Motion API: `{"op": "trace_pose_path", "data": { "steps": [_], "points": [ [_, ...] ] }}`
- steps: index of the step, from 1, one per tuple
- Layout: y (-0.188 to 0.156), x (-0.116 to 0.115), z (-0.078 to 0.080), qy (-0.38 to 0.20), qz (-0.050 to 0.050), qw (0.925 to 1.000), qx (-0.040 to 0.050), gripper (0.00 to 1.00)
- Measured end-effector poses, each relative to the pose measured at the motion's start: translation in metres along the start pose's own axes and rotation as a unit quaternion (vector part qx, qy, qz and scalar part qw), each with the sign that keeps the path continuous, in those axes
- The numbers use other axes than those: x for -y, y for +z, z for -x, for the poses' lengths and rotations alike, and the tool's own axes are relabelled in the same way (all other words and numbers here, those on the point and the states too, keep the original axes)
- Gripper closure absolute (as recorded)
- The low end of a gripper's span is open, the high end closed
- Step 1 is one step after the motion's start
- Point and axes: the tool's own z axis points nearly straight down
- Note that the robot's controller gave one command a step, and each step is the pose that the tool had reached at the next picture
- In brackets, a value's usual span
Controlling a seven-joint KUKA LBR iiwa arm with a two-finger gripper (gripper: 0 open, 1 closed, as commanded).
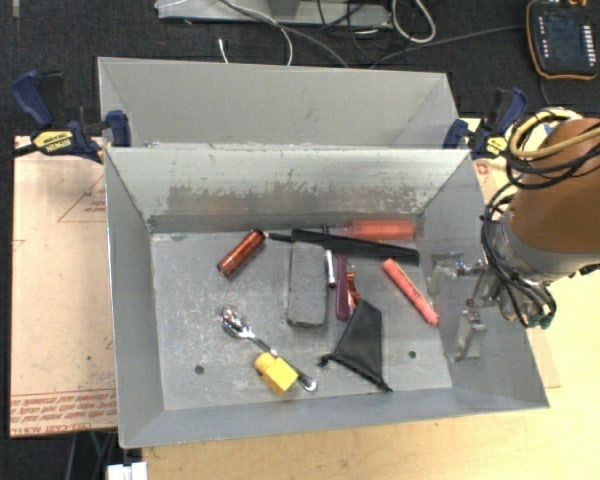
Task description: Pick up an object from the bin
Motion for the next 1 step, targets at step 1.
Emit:
{"op": "trace_pose_path", "data": {
  "steps": [1],
  "points": [
    [-0.0037,-0.0007,0.0018,-0.002,-0.001,1.0000,0.0038,0.00]
  ]
}}
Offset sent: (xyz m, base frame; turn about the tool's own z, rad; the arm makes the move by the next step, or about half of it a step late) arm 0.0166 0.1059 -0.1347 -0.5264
